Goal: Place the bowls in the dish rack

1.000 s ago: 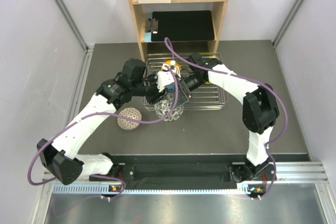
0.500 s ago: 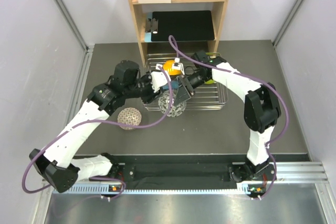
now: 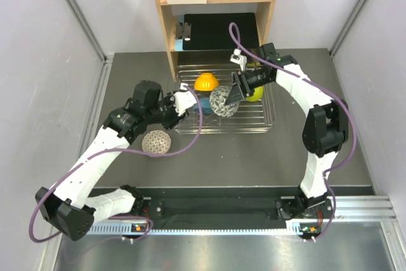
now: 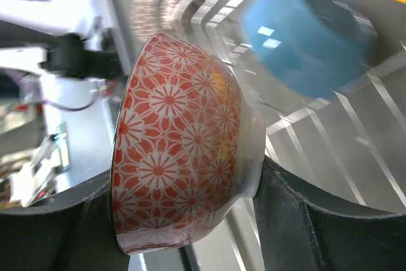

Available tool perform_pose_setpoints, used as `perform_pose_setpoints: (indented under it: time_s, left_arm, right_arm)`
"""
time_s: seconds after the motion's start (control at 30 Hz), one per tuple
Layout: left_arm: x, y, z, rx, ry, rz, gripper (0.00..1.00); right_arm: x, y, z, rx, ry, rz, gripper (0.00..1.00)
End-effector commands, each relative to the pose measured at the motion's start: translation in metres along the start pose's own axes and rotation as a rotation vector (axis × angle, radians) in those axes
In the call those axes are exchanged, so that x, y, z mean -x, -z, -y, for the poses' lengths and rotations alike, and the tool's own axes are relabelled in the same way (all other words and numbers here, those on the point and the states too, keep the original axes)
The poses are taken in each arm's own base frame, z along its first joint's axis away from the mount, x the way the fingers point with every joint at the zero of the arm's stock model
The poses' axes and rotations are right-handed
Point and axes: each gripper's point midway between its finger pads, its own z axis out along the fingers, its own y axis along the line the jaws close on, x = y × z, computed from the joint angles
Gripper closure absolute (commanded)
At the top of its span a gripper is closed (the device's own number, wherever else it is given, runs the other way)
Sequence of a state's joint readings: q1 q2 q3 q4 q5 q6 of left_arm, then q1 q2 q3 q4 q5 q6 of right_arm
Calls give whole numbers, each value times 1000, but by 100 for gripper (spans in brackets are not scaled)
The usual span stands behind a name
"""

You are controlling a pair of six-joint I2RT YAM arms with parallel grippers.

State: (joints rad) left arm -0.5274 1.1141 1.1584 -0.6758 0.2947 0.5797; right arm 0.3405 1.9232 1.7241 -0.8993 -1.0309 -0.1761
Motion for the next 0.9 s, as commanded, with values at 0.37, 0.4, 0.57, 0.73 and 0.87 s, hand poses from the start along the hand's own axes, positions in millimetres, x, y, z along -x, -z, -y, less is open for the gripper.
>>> perform_pose_setpoints:
  time_s: [0.37,0.4,0.57,0.73,0.87]
  left_arm:
    - [-53,26,-42,189,160,-37,58]
    - [-55,27,-42,196,163,-42,59]
    - [-66,33,-42,231,184,-63,59]
    - [-75,36,-42,261,200,-76,59]
    - [-81,39,-41,277,211,-91,60]
  right_arm:
    - [13,54,66,-543,115,33,100]
    - [13,56,68,-562,107,34,100]
    - [11,69,85,-688,94,26,100]
    - [11,82,101,-803,86,32,100]
    - [10,90,112,-885,67,30,100]
